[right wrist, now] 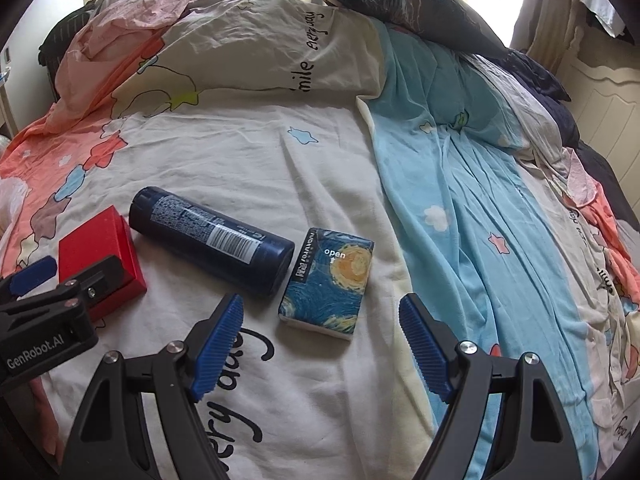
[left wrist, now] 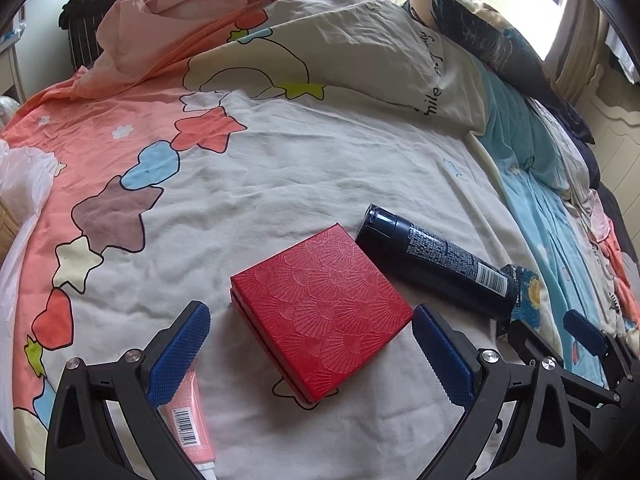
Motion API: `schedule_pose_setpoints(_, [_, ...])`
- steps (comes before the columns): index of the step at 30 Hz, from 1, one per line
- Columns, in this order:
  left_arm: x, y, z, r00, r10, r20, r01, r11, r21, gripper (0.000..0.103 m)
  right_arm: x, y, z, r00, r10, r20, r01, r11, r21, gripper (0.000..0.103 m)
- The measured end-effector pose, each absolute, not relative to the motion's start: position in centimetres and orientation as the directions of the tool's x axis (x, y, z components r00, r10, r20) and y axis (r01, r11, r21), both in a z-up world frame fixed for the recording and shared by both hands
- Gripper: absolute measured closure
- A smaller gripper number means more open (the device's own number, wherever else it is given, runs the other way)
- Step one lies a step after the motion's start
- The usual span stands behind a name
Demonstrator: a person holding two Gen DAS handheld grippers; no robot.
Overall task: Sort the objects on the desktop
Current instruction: 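Approach the red box with the left tool and the tissue pack with the right tool, then position the left tool around the red box while the right tool aligns with the tissue pack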
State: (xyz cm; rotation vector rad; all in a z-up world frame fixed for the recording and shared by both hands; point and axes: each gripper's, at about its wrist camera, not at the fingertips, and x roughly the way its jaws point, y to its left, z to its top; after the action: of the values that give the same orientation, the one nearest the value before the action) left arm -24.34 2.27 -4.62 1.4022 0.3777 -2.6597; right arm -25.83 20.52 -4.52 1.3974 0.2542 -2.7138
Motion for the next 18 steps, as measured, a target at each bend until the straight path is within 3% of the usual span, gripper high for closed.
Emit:
schedule_pose_setpoints(7, [-24.9, 2.9, -4.3, -0.582, -0.042, -0.812, 0.245, -0.961, -0.126, 0.000, -26.9, 20.5, -5.9, -0.572, 0.060, -0.818, 0.103, -0.984, -0.144, 0.026])
schedule_pose_setpoints(18, [-25.2, 2.1, -5.2, -0.580, 0.011, -0.814, 0.256, -0.947, -0.194, 0.000, -28.1, 20.4, -6.9, -0.561, 0.111, -0.820, 0.087, -0.978, -0.191, 0.026])
